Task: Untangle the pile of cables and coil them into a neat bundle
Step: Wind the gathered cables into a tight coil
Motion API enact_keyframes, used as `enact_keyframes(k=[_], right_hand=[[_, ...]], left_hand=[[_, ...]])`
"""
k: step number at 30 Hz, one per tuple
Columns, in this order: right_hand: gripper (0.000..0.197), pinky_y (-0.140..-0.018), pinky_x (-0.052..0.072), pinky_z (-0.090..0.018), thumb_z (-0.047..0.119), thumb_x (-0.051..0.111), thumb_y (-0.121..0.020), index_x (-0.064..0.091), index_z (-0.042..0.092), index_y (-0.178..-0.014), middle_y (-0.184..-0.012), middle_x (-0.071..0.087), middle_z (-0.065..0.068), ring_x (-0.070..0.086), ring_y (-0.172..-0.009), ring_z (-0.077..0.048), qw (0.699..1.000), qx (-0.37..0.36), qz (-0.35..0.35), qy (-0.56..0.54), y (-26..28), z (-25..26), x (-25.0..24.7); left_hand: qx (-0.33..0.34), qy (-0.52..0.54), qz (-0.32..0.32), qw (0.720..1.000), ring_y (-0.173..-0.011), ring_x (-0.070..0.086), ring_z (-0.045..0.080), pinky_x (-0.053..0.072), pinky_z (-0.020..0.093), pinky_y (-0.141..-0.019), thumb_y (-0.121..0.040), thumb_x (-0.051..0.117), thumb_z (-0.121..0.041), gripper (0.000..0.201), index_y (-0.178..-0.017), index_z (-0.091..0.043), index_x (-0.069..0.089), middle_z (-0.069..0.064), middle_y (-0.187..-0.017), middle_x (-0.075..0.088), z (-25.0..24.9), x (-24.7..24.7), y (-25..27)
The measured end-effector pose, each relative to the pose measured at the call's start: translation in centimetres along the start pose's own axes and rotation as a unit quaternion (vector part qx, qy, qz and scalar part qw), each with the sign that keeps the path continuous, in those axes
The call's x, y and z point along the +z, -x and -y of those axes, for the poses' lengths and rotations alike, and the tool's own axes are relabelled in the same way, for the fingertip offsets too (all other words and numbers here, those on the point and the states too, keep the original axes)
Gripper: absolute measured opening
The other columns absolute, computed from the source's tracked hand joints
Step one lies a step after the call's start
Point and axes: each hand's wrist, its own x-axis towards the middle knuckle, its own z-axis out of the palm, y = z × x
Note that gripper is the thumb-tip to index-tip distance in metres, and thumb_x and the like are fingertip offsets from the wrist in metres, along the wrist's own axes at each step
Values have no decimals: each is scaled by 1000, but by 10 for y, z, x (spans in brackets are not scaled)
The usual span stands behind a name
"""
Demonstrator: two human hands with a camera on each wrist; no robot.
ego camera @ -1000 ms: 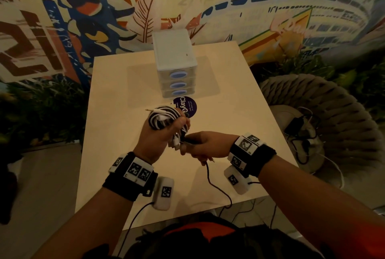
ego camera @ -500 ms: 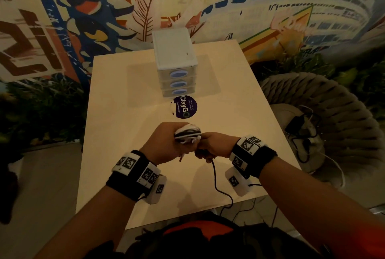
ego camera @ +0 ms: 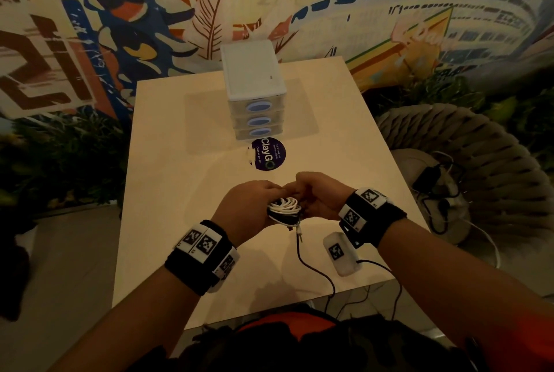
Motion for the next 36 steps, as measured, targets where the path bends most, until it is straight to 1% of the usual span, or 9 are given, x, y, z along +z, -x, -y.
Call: enact_keyframes(k=[5, 8, 13, 20, 24, 27, 29, 32, 36], right_hand=[[48, -92, 56, -39, 32, 75, -81, 64, 3, -117, -108, 73, -14, 70, -99, -28, 988, 21, 58, 139, 1, 4, 1], [49, -86, 56, -32, 21, 85, -79, 64, 6, -121, -104, 73, -8, 69, -95, -21, 965, 13, 56, 256, -2, 7, 9], [34, -76, 52, -27, 29, 86, -75, 69, 17, -102, -87, 70, 4, 63, -77, -12, 854, -1, -2, 521, -5, 8, 30], [18, -56, 46, -23, 22, 78, -75, 75, 8, -86, -68, 66, 2, 59, -58, -12, 812, 13, -54, 581, -17, -2, 42], [10, -55, 45, -22, 20, 73, -80, 69, 12, -77, -63, 61, 2, 56, -56, -11, 798, 2, -54, 600, -17, -3, 40], [13, -59, 44, -26, 24, 71, -84, 69, 11, -87, -70, 60, -1, 54, -61, -15, 774, -24, -73, 628, -16, -3, 39], [18, -64, 47, -29, 25, 69, -85, 69, 9, -95, -79, 62, -4, 58, -69, -20, 777, -36, -81, 624, -13, 0, 35], [17, -62, 52, -27, 21, 67, -86, 67, 11, -100, -82, 67, -5, 62, -70, -19, 821, -37, -81, 564, -7, 4, 21], [13, -58, 49, -25, 9, 66, -86, 62, 22, -88, -73, 68, 1, 61, -61, -13, 880, -86, -61, 464, 6, 10, 4]], left_hand=[[-51, -40, 50, 997, -96, 65, 20, 49, 30, -74, -91, 69, -40, 30, -115, -23, 71, -2, -106, 70, -5, 6, -6], [-52, -74, 61, 994, -96, 63, 18, 49, 27, -72, -94, 62, -34, 25, -116, -25, 68, -2, -107, 68, -6, 14, -6], [-88, -125, 81, 985, -94, 62, 19, 54, 32, -77, -96, 60, -35, 20, -111, -22, 65, 0, -105, 65, -10, 22, -7], [-84, -181, 113, 973, -83, 62, 20, 38, 28, -63, -94, 58, -31, 13, -96, -21, 65, 0, -95, 64, -8, 21, -3], [-100, -165, 110, 975, -73, 53, 18, 38, 29, -62, -94, 56, -32, 15, -94, -20, 65, 0, -92, 63, -9, 22, -4], [-111, -112, 79, 984, -73, 52, 15, 41, 26, -63, -91, 62, -37, 18, -103, -24, 68, -2, -93, 63, -7, 21, -2], [-106, -50, 37, 992, -83, 60, 14, 45, 25, -68, -86, 70, -40, 37, -122, -31, 63, -5, -104, 65, -1, 19, 2], [-115, 108, -41, 987, -108, 61, 12, 52, 29, -85, -76, 82, -45, 92, -152, -39, 32, -8, -130, 59, 12, 13, 7], [-150, 308, -45, 938, -117, 55, 0, 49, 25, -95, -61, 90, -63, 123, -155, -51, 12, -19, -136, 52, 25, 11, 9]])
